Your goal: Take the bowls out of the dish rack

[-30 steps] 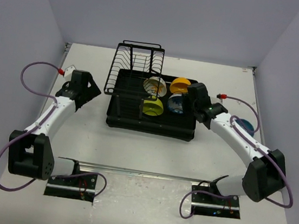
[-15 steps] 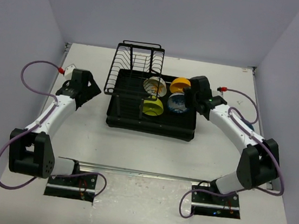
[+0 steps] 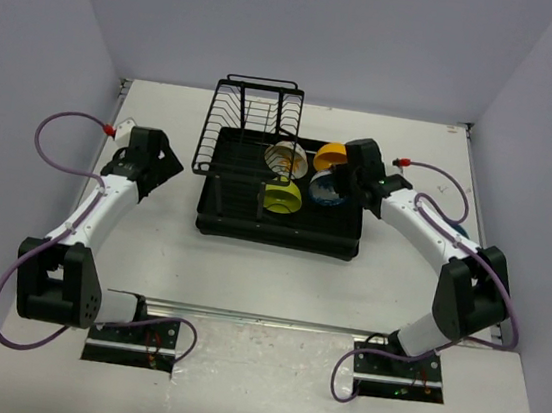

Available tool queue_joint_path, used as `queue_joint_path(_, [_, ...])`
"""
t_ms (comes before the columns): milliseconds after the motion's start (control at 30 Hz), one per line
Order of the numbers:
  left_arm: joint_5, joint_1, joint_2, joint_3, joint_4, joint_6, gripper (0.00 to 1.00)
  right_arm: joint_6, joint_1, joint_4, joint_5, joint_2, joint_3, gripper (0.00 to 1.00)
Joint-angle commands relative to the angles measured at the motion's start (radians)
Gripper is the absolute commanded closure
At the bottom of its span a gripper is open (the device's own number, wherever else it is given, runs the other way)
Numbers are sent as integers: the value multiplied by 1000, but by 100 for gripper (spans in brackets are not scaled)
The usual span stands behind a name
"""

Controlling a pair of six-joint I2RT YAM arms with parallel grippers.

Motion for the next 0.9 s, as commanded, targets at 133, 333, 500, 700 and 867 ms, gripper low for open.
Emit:
queue_joint_path(133, [-17, 14, 1, 34, 2, 4, 0, 37, 7, 43, 64, 0, 4, 81])
queue_joint_path(333, [-17, 19, 1, 34, -1, 12, 0, 96, 30, 32, 78, -18, -51, 92])
queue_joint_path(500, [-15, 23, 1, 36, 0, 10, 0, 128, 42, 40, 86, -38, -101, 100])
queue_joint_path(700, [-12, 29, 0, 34, -1, 10, 0, 145, 55, 79, 83, -63, -157, 100])
queue_joint_path(867, [-14, 31, -10, 25, 2, 10, 0, 139, 65, 177, 80, -81, -229, 100])
